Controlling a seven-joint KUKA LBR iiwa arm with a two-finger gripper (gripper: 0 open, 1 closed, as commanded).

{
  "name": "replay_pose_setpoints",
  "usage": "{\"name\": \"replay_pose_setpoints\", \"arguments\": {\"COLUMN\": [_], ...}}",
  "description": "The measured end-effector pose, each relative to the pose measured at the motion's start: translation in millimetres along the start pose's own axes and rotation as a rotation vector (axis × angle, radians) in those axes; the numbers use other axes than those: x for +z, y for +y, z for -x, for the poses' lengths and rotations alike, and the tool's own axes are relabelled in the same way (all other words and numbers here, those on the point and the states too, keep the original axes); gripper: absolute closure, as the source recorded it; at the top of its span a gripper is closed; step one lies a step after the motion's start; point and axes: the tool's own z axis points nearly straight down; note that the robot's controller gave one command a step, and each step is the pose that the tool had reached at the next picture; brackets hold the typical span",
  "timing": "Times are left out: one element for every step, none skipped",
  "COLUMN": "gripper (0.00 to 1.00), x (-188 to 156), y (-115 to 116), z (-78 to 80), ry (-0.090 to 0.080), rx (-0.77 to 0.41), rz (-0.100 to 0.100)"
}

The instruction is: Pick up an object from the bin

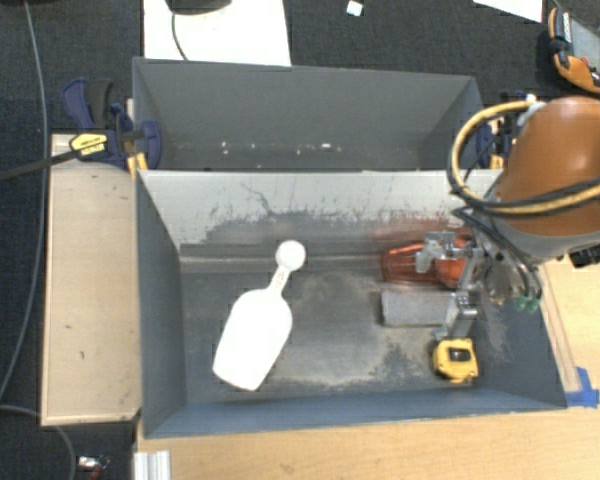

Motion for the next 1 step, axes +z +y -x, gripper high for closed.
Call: {"name": "replay_pose_setpoints", "arguments": {"gripper": [0.00], "x": [-3.4], "y": [0.1], "z": [1.5], "ry": [-0.008], "rx": [-0.003], "rz": [-0.001]}}
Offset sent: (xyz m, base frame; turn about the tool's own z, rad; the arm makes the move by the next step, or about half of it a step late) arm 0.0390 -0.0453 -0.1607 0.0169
